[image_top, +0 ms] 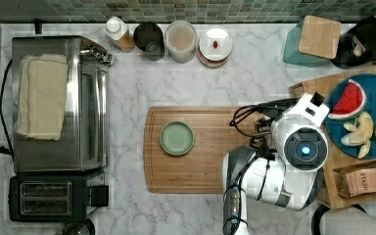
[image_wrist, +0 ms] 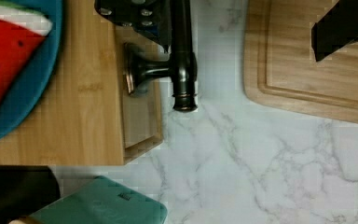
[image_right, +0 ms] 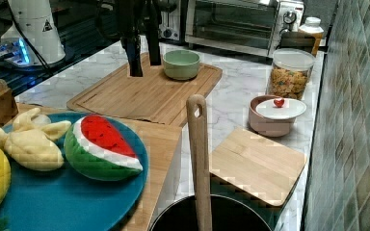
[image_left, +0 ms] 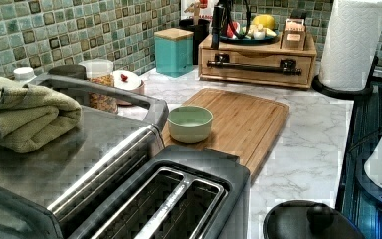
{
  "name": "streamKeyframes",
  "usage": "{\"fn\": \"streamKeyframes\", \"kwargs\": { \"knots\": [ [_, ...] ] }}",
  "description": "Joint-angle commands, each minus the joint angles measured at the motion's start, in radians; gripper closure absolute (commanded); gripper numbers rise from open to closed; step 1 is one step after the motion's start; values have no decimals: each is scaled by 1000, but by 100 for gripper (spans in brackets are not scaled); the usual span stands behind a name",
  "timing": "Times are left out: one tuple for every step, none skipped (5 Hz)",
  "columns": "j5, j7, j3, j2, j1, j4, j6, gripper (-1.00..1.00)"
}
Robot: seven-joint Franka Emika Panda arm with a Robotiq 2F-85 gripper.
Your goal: Open the drawer.
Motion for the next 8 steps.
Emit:
{"fn": "streamKeyframes", "kwargs": {
  "knots": [
    [-29, -111, -61, 71, -40, 39, -57, -100],
    [-65, -45, -73, 65, -42, 28, -73, -100],
    [-103, -35, -85, 66, -64, 26, -54, -100],
    [-59, -95, -85, 53, -88, -19, 5, -100],
    [-22, -77, -79, 71, -79, -17, -33, -100],
    [35, -87, -102, 84, -55, -40, -16, -100],
    [71, -90, -69, 70, -83, -81, 13, -100],
    [43, -33, -86, 72, -59, -88, 14, -100]
  ]
}}
